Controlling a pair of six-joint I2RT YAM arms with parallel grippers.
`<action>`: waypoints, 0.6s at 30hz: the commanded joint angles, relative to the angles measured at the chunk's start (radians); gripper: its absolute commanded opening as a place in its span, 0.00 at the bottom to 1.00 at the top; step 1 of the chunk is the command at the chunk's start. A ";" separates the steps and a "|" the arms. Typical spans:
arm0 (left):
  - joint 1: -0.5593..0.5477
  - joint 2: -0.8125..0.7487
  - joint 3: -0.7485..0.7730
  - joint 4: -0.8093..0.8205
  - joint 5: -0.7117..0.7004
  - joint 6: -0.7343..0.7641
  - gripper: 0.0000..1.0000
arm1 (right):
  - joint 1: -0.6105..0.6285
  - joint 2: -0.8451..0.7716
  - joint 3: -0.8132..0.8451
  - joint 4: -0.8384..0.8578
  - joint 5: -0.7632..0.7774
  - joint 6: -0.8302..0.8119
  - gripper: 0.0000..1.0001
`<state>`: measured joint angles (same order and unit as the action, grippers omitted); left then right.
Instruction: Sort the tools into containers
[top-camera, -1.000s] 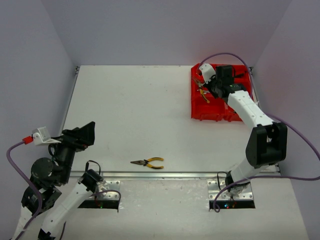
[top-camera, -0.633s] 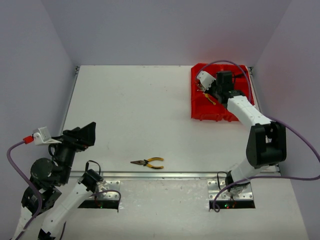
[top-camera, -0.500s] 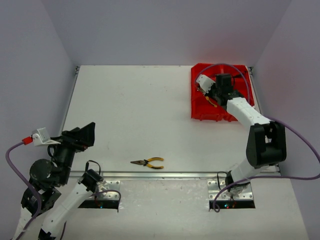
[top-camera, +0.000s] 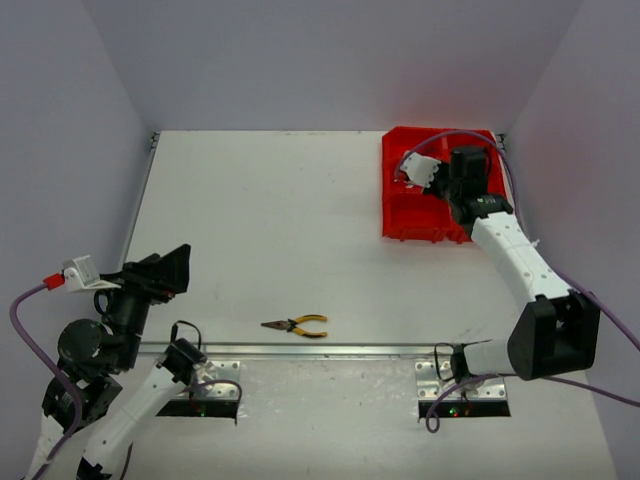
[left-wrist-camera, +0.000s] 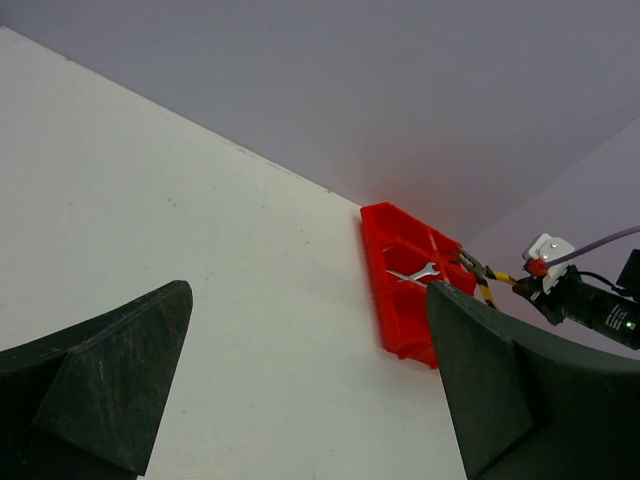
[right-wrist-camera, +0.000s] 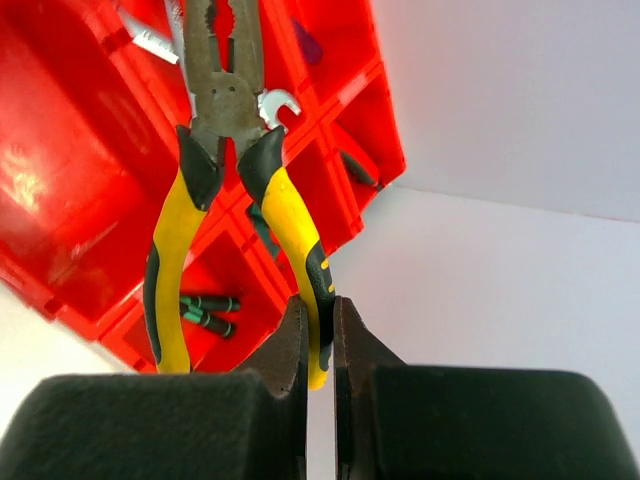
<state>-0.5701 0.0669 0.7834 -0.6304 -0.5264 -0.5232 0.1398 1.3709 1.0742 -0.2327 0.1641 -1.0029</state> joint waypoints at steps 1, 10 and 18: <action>-0.011 0.004 -0.007 0.038 0.021 0.019 1.00 | -0.003 -0.028 -0.067 0.016 0.038 -0.085 0.00; -0.011 0.005 -0.007 0.038 0.022 0.020 1.00 | -0.003 0.005 -0.120 0.032 0.041 -0.109 0.00; -0.011 0.005 -0.006 0.040 0.023 0.023 1.00 | 0.006 0.048 -0.115 0.019 0.046 -0.130 0.00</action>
<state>-0.5701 0.0669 0.7834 -0.6254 -0.5125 -0.5198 0.1402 1.4234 0.9333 -0.2805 0.1954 -1.0999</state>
